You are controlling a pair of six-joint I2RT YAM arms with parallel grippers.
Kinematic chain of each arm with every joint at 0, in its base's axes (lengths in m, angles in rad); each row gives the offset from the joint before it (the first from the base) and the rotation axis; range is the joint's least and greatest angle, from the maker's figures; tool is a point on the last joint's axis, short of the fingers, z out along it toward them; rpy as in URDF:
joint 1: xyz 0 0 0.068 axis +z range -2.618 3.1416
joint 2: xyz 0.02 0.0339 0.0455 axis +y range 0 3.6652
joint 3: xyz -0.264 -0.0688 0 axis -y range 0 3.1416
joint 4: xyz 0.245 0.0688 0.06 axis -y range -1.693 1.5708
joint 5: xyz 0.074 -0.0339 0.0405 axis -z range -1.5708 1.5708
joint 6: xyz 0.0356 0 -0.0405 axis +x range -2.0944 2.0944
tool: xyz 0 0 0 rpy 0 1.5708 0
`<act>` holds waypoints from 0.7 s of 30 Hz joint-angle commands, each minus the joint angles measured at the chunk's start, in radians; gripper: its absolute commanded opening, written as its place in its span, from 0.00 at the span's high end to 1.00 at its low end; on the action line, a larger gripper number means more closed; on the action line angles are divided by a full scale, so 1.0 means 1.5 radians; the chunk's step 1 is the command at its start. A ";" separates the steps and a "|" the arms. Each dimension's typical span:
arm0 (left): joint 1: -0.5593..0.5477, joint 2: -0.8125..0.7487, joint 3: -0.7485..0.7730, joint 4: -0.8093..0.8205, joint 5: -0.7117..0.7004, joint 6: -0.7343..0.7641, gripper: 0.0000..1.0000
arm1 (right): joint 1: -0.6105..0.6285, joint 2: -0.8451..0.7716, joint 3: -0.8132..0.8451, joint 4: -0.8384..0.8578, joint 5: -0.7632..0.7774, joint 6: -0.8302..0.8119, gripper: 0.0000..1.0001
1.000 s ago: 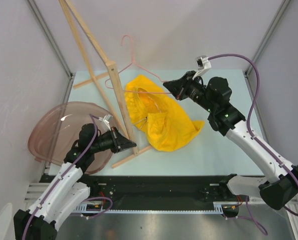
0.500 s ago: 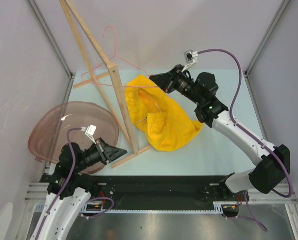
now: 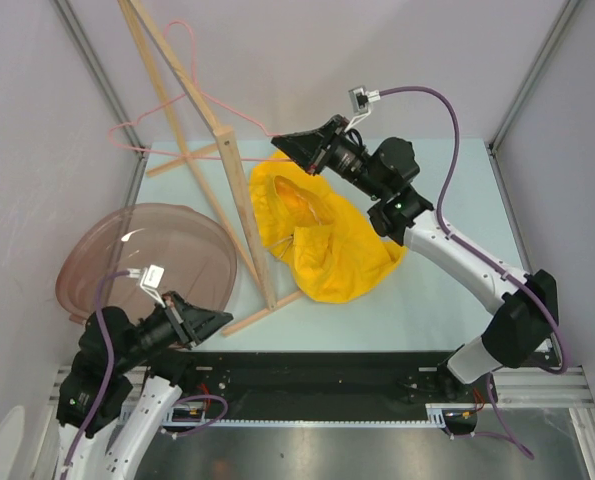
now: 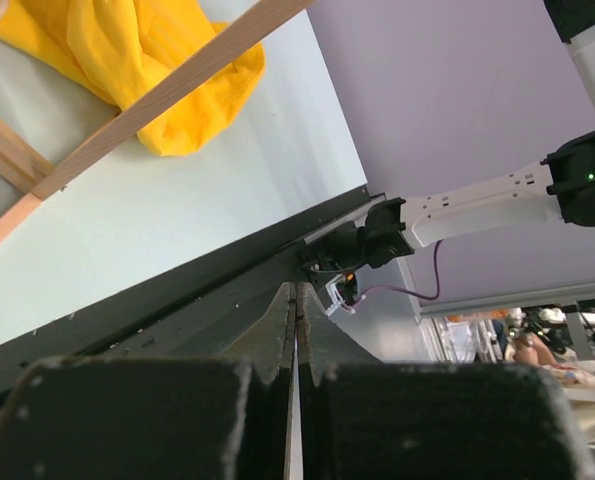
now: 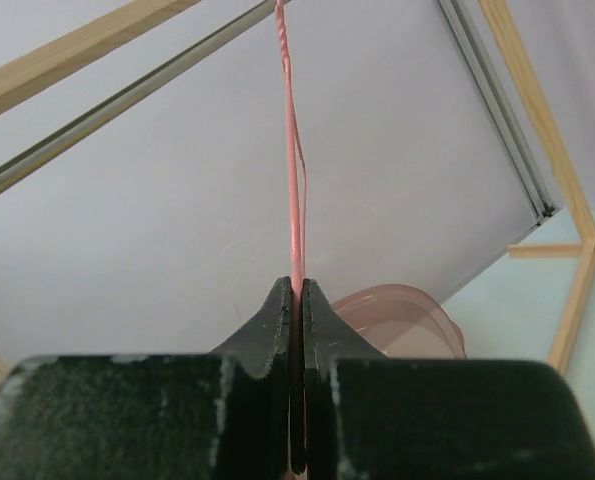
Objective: Remove the shorts from the hanger
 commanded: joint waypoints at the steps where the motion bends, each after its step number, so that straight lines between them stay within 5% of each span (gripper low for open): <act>1: 0.000 0.017 0.054 -0.059 -0.050 0.048 1.00 | 0.014 0.025 0.067 0.053 0.007 0.008 1.00; 6: 0.001 0.014 0.085 -0.101 -0.103 0.064 0.99 | 0.029 0.043 0.085 0.044 -0.006 0.010 1.00; 18: 0.000 0.030 0.229 -0.199 -0.267 0.154 0.22 | 0.032 0.073 0.084 0.042 -0.056 0.045 1.00; 21: 0.000 0.030 0.247 -0.206 -0.271 0.168 0.11 | 0.025 0.085 0.084 0.040 -0.078 0.059 1.00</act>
